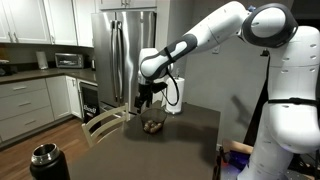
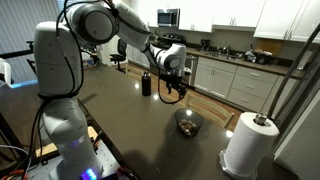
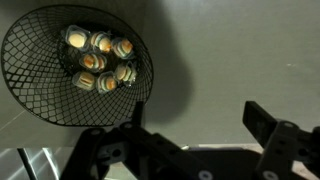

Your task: Move the basket to the left on the counter

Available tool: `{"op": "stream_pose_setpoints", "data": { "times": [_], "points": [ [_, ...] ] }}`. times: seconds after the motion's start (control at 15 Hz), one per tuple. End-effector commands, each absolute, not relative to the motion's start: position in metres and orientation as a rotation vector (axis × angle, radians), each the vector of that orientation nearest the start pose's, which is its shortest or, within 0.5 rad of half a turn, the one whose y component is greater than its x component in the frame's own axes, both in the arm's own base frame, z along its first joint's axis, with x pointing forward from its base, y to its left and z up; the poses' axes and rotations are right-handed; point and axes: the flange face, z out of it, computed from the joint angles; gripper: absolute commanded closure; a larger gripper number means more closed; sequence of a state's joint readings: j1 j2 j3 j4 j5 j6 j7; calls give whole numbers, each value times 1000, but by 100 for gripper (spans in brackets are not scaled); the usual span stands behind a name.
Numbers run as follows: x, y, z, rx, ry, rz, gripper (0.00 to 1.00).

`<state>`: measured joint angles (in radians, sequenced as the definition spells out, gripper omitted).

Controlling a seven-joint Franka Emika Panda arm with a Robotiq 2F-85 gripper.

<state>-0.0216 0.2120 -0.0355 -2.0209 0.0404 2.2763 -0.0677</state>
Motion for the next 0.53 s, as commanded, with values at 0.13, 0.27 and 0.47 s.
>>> {"op": "stream_pose_setpoints", "data": {
  "times": [0.13,0.27,0.47],
  "points": [
    [626,-66,315,-3113,88,-38,0],
    [633,-77,305,-3112,101,-33,0],
    [643,-89,295,-3107,121,-41,0]
  ]
}}
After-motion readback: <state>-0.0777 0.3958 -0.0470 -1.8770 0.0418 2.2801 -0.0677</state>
